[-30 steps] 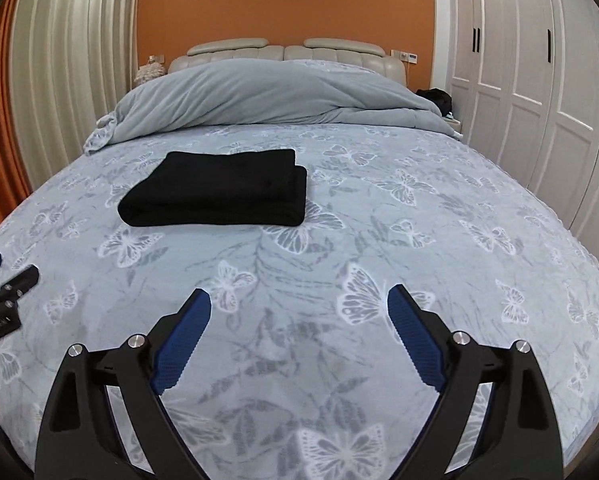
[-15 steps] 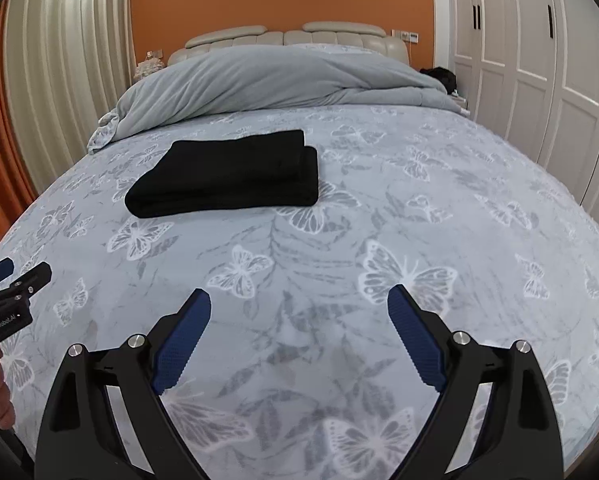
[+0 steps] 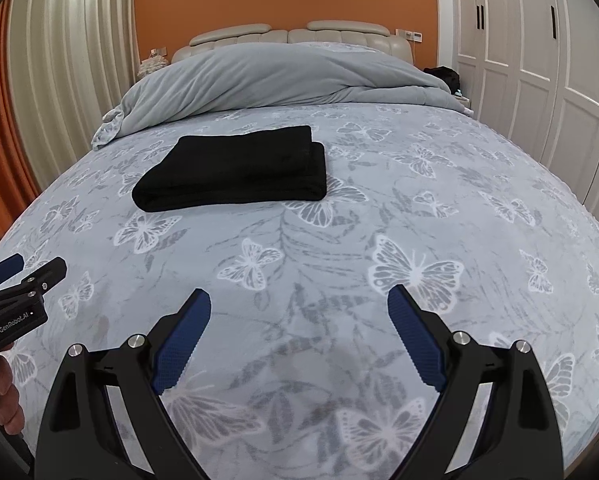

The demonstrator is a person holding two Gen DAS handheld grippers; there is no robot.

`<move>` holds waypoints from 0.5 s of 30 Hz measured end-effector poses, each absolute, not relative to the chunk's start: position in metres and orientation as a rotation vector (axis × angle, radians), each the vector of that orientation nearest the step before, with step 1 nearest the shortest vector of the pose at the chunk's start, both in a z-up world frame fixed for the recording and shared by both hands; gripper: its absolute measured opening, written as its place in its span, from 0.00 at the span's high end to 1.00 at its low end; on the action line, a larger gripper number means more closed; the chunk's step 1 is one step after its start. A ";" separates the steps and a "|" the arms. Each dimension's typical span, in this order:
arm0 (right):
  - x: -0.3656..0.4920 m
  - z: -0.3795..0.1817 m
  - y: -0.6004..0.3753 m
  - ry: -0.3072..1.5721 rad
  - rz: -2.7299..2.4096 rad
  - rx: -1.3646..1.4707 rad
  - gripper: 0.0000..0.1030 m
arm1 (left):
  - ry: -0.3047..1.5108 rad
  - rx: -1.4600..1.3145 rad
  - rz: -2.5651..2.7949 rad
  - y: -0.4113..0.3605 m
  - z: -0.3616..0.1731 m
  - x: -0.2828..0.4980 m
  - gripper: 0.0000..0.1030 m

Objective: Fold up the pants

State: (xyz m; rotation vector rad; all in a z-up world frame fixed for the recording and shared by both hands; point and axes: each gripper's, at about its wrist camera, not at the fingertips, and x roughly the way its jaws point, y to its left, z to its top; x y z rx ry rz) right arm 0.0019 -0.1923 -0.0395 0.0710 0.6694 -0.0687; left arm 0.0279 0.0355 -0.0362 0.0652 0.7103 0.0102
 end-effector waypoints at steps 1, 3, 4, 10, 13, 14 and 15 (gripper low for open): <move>0.001 -0.040 -0.191 0.669 -0.068 0.069 0.14 | 0.720 0.056 0.003 0.036 -0.037 0.028 0.17; 0.001 -0.041 -0.189 0.671 -0.064 0.066 0.14 | 0.738 0.048 -0.003 0.036 -0.040 0.030 0.17; 0.001 -0.042 -0.188 0.673 -0.063 0.065 0.14 | 0.746 0.049 0.000 0.035 -0.041 0.030 0.17; 0.001 -0.044 -0.184 0.680 -0.054 0.057 0.14 | 0.748 0.064 -0.013 0.030 -0.043 0.028 0.17; 0.001 -0.044 -0.183 0.679 -0.053 0.057 0.14 | 0.745 0.069 -0.018 0.028 -0.043 0.026 0.17; 0.001 -0.044 -0.182 0.681 -0.054 0.055 0.14 | 0.744 0.075 -0.018 0.027 -0.044 0.025 0.17; 0.001 -0.045 -0.181 0.682 -0.054 0.055 0.14 | 0.744 0.081 -0.018 0.026 -0.044 0.025 0.17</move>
